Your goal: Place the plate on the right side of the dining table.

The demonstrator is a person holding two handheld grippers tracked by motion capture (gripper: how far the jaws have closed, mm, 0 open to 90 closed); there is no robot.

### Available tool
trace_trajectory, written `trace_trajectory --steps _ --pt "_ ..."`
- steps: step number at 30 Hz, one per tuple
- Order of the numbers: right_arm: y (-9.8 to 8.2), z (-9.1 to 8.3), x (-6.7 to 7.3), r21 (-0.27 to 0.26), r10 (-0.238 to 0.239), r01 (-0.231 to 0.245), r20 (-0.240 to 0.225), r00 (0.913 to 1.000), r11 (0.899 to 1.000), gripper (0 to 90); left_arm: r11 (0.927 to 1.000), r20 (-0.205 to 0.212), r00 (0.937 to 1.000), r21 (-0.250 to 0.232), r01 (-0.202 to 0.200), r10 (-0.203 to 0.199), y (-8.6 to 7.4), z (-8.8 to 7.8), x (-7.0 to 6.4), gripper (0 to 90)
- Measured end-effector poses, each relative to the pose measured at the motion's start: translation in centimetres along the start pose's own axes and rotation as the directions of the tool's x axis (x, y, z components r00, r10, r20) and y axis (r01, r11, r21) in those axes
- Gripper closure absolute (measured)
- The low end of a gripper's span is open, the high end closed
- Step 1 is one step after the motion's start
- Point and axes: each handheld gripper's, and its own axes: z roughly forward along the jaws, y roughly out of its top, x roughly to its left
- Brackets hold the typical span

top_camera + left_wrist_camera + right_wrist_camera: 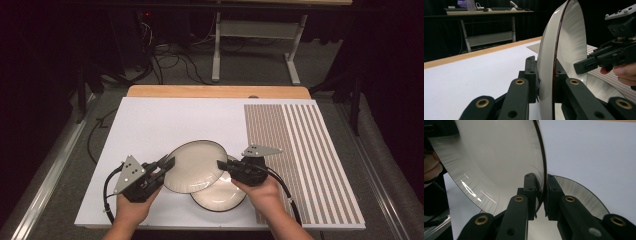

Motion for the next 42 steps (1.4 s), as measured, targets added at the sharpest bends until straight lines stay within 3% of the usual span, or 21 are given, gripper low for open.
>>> trace_trajectory --steps 6,11,14,17,22,27,30,42 --pt "0.5 -1.2 0.1 -0.027 -0.018 0.018 0.013 0.9998 0.999 85.3 0.9999 0.018 0.9998 0.009 0.009 -0.009 0.3 0.2 0.0 79.8" --pt "0.9 -2.5 0.2 -0.048 -0.038 0.039 0.019 0.9991 0.998 86.3 0.9996 0.058 0.9982 0.023 0.014 -0.016 1.2 0.6 0.0 79.7" --pt "1.3 -3.4 0.2 -0.067 -0.053 0.055 0.026 0.9982 0.996 86.9 0.9987 0.084 0.9957 0.036 0.036 -0.039 1.7 1.1 0.1 79.8" --pt "1.6 -4.1 0.0 -0.076 -0.054 0.057 0.035 0.9979 0.996 87.0 0.9987 0.092 0.9954 0.045 0.024 -0.028 2.1 1.6 -0.2 79.8" --pt "1.9 -6.4 -0.9 -0.08 -0.074 0.081 0.087 0.9935 0.993 86.8 0.9972 0.121 0.9926 0.074 -0.007 -0.002 3.3 3.7 -1.6 80.0" --pt "1.9 -8.3 -1.5 -0.1 -0.077 0.089 0.119 0.9899 0.991 87.0 0.9971 0.142 0.9898 0.073 -0.022 0.011 3.9 5.1 -2.6 79.8" --pt "1.5 -10.2 -2.4 -0.108 -0.077 0.094 0.149 0.9858 0.99 86.8 0.9946 0.163 0.9861 0.092 -0.049 0.033 4.3 6.8 -4.0 80.0" --pt "0.2 -13.9 -4.6 -0.116 -0.059 0.086 0.216 0.9746 0.99 87.1 0.9913 0.217 0.9761 0.125 -0.04 0.012 4.8 10.7 -6.5 80.1"
